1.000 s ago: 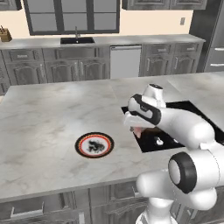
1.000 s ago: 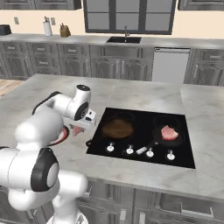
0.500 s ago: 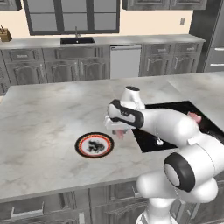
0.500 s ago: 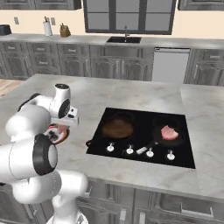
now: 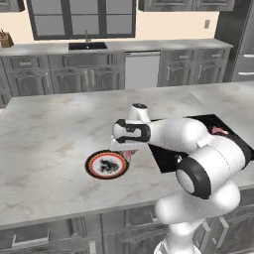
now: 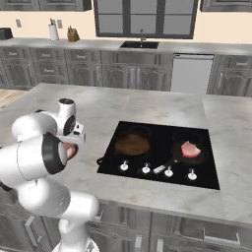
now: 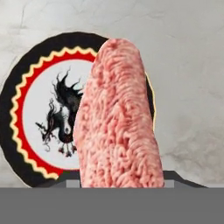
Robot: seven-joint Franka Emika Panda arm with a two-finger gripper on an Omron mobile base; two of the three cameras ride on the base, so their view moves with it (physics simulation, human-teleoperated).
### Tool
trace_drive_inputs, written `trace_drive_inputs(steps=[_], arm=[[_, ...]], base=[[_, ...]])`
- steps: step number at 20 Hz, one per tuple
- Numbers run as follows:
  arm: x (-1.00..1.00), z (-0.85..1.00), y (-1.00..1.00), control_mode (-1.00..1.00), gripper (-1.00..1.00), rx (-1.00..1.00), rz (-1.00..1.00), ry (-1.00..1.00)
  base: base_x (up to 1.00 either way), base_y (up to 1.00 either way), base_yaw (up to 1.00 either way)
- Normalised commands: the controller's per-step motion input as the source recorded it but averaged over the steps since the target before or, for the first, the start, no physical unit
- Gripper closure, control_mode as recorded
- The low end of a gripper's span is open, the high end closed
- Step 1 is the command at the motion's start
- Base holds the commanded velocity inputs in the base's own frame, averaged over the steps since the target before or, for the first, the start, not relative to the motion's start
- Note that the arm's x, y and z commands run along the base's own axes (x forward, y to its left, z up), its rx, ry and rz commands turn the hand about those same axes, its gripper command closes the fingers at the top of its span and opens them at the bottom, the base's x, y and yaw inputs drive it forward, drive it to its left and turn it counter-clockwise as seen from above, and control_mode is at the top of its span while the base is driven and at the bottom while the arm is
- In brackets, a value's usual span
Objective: Place one of the steaks on the plate and the other in the bowl. Then place the bowl in the fridge.
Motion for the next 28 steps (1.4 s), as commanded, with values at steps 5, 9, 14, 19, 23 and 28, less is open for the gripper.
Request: trace_drive_inputs(steps=[5, 9, 14, 19, 23, 28], arm=[[0.23, -0.48, 0.14, -1.00, 1.00, 0.00, 0.00, 0.00], [0.11, -0.31, 0.47, -1.00, 1.00, -0.04, 0.00, 0.00], [0.06, -0.33, 0.52, -1.00, 1.00, -0.08, 0.00, 0.00], [0.09, -0.18, 0.22, -1.00, 1.00, -0.03, 0.00, -0.01], [0.07, 0.00, 0.02, -1.00, -1.00, 0.00, -0.01, -0.14], [0.00, 0.21, 0.00, -1.00, -1.00, 0.00, -0.02, -0.24]], base=[[0.00, 0.00, 0.00], [0.00, 0.00, 0.00], [0.00, 0.00, 0.00], [0.00, 0.00, 0.00], [0.00, 0.00, 0.00], [0.00, 0.00, 0.00]])
